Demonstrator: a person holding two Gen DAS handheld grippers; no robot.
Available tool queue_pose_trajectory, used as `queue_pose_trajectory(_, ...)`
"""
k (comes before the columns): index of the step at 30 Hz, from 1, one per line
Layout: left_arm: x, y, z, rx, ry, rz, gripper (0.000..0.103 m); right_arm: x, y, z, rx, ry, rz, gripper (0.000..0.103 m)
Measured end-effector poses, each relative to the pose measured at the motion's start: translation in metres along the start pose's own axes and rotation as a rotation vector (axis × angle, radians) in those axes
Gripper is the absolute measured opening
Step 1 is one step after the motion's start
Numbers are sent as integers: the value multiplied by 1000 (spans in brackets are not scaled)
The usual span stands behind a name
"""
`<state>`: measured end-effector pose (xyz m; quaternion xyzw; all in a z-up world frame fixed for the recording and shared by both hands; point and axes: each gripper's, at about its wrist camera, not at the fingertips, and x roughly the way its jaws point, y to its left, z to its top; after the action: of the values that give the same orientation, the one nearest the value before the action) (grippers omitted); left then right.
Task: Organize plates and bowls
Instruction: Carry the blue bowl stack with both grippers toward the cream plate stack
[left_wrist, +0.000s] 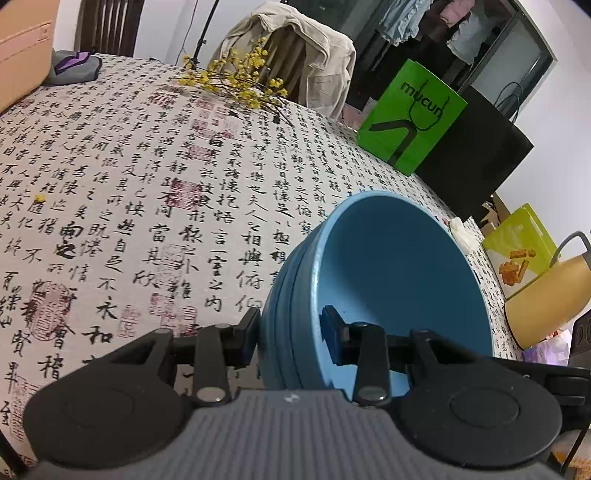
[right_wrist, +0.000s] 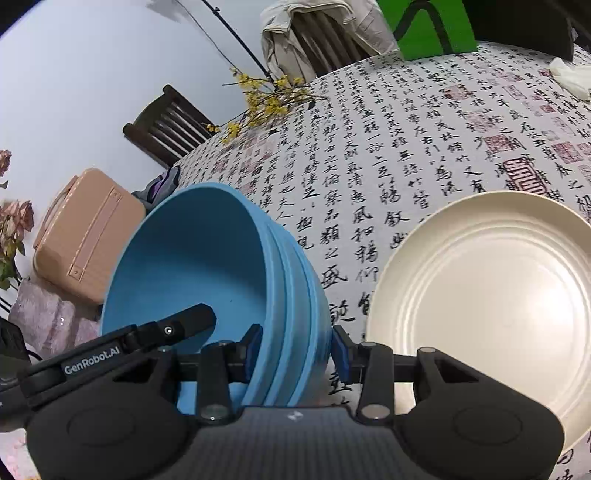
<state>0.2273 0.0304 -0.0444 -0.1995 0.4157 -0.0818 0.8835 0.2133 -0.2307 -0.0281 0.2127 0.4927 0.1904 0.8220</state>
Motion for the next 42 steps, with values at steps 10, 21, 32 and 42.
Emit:
queue_pose_trajectory(10,14,-23,-2,31,17,-26,36,-15,-23,3,32,-26,-19,39)
queue_pose_trajectory(21,31,-56,-4,80,35,-57,36,-34,-52,6,75,-68,-48,39)
queue_pose_trajectory(32,50,-80,-10,111,70,-88,36,-46,-79,4,129,-95,-84,39)
queue_pose_trajectory(42,65,-102,-17,124,107,-120,36,-61,-104,3,164,-114,-114,39)
